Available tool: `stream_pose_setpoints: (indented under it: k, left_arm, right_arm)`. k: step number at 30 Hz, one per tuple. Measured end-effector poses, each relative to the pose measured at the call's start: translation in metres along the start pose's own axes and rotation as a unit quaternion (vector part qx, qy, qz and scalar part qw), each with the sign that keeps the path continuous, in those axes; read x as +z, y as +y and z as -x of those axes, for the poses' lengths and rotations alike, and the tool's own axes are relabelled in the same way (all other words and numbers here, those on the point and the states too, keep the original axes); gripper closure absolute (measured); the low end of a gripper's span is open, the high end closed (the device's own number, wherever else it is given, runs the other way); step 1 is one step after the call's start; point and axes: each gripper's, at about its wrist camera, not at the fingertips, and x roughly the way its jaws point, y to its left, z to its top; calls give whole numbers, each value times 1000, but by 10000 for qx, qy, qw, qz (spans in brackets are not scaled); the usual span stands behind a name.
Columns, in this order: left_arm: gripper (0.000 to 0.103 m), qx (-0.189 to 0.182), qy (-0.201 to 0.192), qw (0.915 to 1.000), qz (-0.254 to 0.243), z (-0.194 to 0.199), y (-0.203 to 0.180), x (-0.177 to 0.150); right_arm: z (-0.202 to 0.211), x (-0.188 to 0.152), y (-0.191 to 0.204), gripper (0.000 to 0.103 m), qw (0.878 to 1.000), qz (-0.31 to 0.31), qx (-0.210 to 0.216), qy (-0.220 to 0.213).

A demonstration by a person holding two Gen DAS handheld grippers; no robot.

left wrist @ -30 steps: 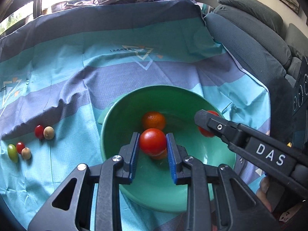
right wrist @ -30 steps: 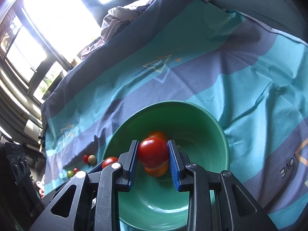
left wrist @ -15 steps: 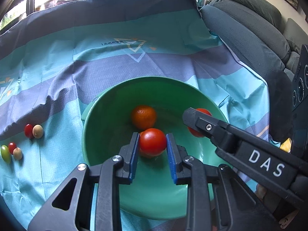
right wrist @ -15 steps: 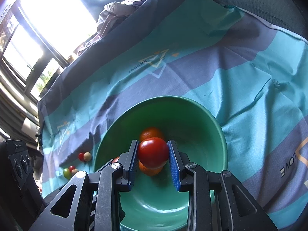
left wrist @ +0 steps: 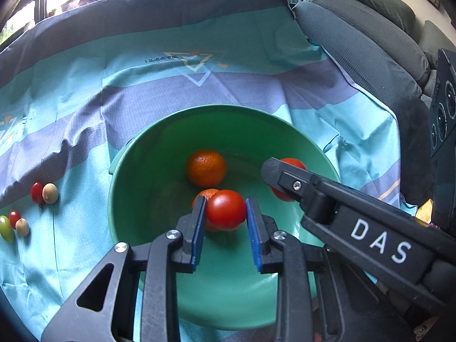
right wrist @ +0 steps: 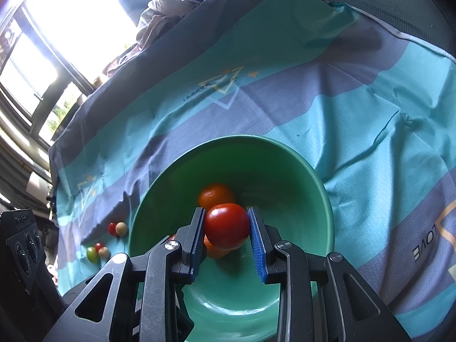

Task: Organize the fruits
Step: 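Open both grippers to drop the red tomatoes into the bowl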

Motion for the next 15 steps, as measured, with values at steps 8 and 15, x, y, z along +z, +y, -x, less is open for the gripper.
stream_pose_setpoints:
  k: [8,15]
  left_arm:
    - [75,-151,120,9998,0,-5,0,-3]
    - [75,-159,120,9998,46,-4,1,-2]
  right_arm:
    - [-1,-1,2,70,10000,75,33,43]
    - [-5,0,0,70,9999,44,-69,122]
